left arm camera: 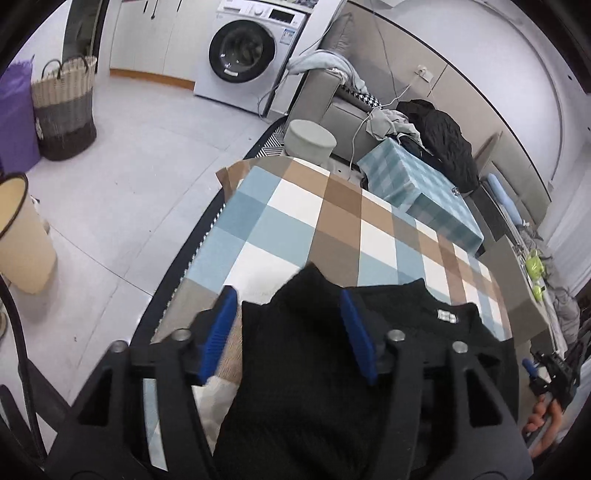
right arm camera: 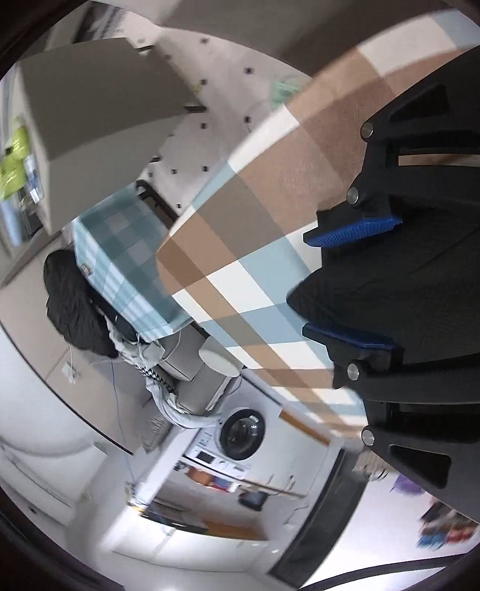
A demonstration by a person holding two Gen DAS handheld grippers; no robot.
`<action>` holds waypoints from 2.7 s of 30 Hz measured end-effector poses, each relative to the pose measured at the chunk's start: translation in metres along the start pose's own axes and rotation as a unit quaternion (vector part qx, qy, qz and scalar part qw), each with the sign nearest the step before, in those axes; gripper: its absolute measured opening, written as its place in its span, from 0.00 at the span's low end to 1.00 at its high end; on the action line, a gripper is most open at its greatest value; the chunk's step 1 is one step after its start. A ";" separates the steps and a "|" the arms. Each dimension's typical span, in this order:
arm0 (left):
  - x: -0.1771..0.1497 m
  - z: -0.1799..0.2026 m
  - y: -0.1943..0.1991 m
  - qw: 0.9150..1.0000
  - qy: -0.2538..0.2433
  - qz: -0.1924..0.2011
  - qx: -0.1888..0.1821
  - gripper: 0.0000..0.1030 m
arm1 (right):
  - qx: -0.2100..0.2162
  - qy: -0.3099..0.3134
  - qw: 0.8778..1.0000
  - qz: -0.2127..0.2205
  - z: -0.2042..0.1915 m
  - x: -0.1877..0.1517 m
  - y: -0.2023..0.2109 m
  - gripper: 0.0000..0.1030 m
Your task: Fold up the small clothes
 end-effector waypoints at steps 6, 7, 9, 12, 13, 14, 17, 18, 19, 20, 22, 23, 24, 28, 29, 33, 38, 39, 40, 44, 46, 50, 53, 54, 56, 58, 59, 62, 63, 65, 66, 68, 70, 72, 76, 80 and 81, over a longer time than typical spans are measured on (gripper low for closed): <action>-0.021 0.019 -0.001 0.999 -0.048 -0.007 0.002 0.54 | -0.014 0.061 0.998 -0.030 -0.019 -0.011 -0.007 0.43; -0.024 0.024 -0.003 0.998 -0.054 -0.010 0.000 0.54 | -0.017 0.072 0.997 -0.034 -0.024 -0.012 -0.010 0.43; -0.030 0.031 -0.005 0.998 -0.062 -0.022 0.000 0.54 | -0.025 0.083 0.995 -0.038 -0.030 -0.016 -0.012 0.43; -0.039 0.043 -0.004 0.997 -0.064 -0.044 -0.019 0.54 | -0.032 0.093 0.994 -0.050 -0.038 -0.020 -0.012 0.43; -0.042 0.047 -0.003 0.997 -0.061 -0.049 -0.027 0.54 | -0.025 0.094 0.994 -0.054 -0.042 -0.022 -0.010 0.43; -0.044 0.050 -0.003 0.996 -0.059 -0.055 -0.027 0.54 | -0.016 0.097 0.994 -0.053 -0.046 -0.023 -0.008 0.43; -0.055 0.062 -0.016 0.994 -0.037 -0.098 -0.041 0.54 | -0.012 0.115 0.992 -0.056 -0.060 -0.026 -0.006 0.47; -0.058 0.066 -0.020 0.993 -0.035 -0.107 -0.039 0.54 | -0.005 0.118 0.991 -0.056 -0.064 -0.027 -0.005 0.47; -0.062 0.071 -0.026 0.992 -0.034 -0.118 -0.036 0.54 | 0.000 0.121 0.991 -0.058 -0.067 -0.029 -0.005 0.47; -0.064 0.075 -0.031 0.992 -0.031 -0.122 -0.032 0.54 | 0.002 0.123 0.991 -0.060 -0.070 -0.031 -0.005 0.47; -0.068 0.080 -0.042 0.991 -0.027 -0.131 -0.016 0.52 | 0.006 0.128 0.990 -0.060 -0.074 -0.036 -0.004 0.48; -0.069 0.081 -0.047 0.990 -0.027 -0.135 -0.012 0.39 | 0.007 0.130 0.989 -0.063 -0.075 -0.038 -0.004 0.48; -0.071 0.083 -0.052 0.990 -0.027 -0.140 -0.005 0.31 | 0.006 0.132 0.989 -0.065 -0.075 -0.041 -0.004 0.48; -0.075 0.084 -0.062 0.989 -0.035 -0.142 0.011 0.01 | 0.011 0.133 0.988 -0.073 -0.073 -0.050 -0.003 0.48; -0.075 0.084 -0.061 0.990 -0.037 -0.138 0.007 0.00 | 0.012 0.132 0.989 -0.074 -0.072 -0.051 -0.002 0.48; -0.061 0.092 -0.050 0.993 -0.037 -0.111 -0.018 0.00 | 0.013 0.129 0.989 -0.074 -0.068 -0.053 -0.001 0.48; -0.016 0.105 -0.049 0.997 -0.022 -0.071 -0.030 0.00 | 0.004 0.126 0.989 -0.074 -0.063 -0.051 0.000 0.49; -0.010 0.104 -0.053 0.997 -0.020 -0.068 -0.026 0.00 | 0.003 0.124 0.990 -0.073 -0.061 -0.051 0.001 0.49; -0.005 0.102 -0.060 0.997 -0.017 -0.070 -0.022 0.01 | 0.000 0.123 0.990 -0.068 -0.059 -0.049 0.002 0.49; -0.008 0.090 -0.079 0.994 -0.014 -0.110 0.010 0.19 | -0.026 0.105 0.993 -0.057 -0.042 -0.042 0.004 0.49; -0.013 0.078 -0.074 0.995 -0.008 -0.101 0.014 0.35 | -0.025 0.082 0.995 -0.052 -0.033 -0.036 0.001 0.49; -0.019 0.059 -0.058 0.996 0.007 -0.092 0.007 0.53 | -0.046 0.074 0.995 -0.040 -0.028 -0.018 -0.014 0.49; -0.023 0.049 -0.042 0.996 -0.009 -0.084 0.006 0.55 | -0.068 0.098 0.992 -0.042 -0.035 -0.007 -0.034 0.49; -0.025 0.046 -0.038 0.997 -0.015 -0.080 0.010 0.55 | -0.071 0.102 0.991 -0.047 -0.036 -0.006 -0.041 0.49; -0.028 0.038 -0.028 0.997 -0.021 -0.070 0.020 0.56 | -0.072 0.110 0.990 -0.058 -0.038 -0.005 -0.055 0.49; -0.029 0.032 -0.022 0.997 -0.021 -0.067 0.019 0.56 | -0.086 0.123 0.987 -0.061 -0.038 -0.006 -0.064 0.49; -0.031 0.028 -0.019 0.997 -0.021 -0.067 0.019 0.56 | -0.088 0.125 0.986 -0.060 -0.037 -0.006 -0.067 0.49; -0.033 0.022 -0.014 0.998 -0.018 -0.065 0.017 0.56 | -0.100 0.145 0.983 -0.058 -0.040 -0.009 -0.069 0.26; -0.033 0.021 -0.013 0.998 -0.017 -0.064 0.017 0.56 | -0.098 0.156 0.981 -0.055 -0.043 -0.009 -0.066 0.10; -0.034 0.019 -0.010 0.998 -0.019 -0.062 0.016 0.56 | -0.083 0.167 0.982 -0.040 -0.049 -0.008 -0.054 0.04; -0.035 0.019 -0.009 0.998 -0.020 -0.060 0.017 0.56 | -0.069 0.168 0.983 -0.021 -0.053 -0.006 -0.044 0.03; -0.035 0.018 -0.007 0.998 -0.023 -0.056 0.020 0.56 | -0.063 0.172 0.983 0.022 -0.057 0.002 -0.020 0.03; -0.036 0.016 -0.005 0.998 -0.024 -0.054 0.025 0.56 | -0.070 0.152 0.985 0.051 -0.053 0.013 -0.005 0.03; -0.037 0.014 -0.004 0.998 -0.023 -0.054 0.030 0.56 | -0.074 0.129 0.988 0.049 -0.045 0.020 -0.008 0.03; -0.043 0.006 0.001 0.997 -0.027 -0.056 0.045 0.56 | -0.090 0.088 0.992 -0.019 -0.030 0.016 -0.036 0.11; -0.054 -0.004 0.007 0.995 -0.039 -0.059 0.064 0.56 | -0.072 0.073 0.994 -0.036 -0.023 0.003 -0.029 0.41; -0.059 -0.006 0.008 0.995 -0.043 -0.061 0.070 0.56 | -0.071 0.072 0.994 -0.041 -0.022 -0.002 -0.026 0.41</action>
Point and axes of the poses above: each gripper's, at about its wrist camera, not at the fingertips, and y roughly against the way its jaws point, z to its right, x to its top, the point moved 2 cm from there along -y, roughly the way its jaws point, and after that the axes turned 11 degrees about y, right-handed, at the moved point
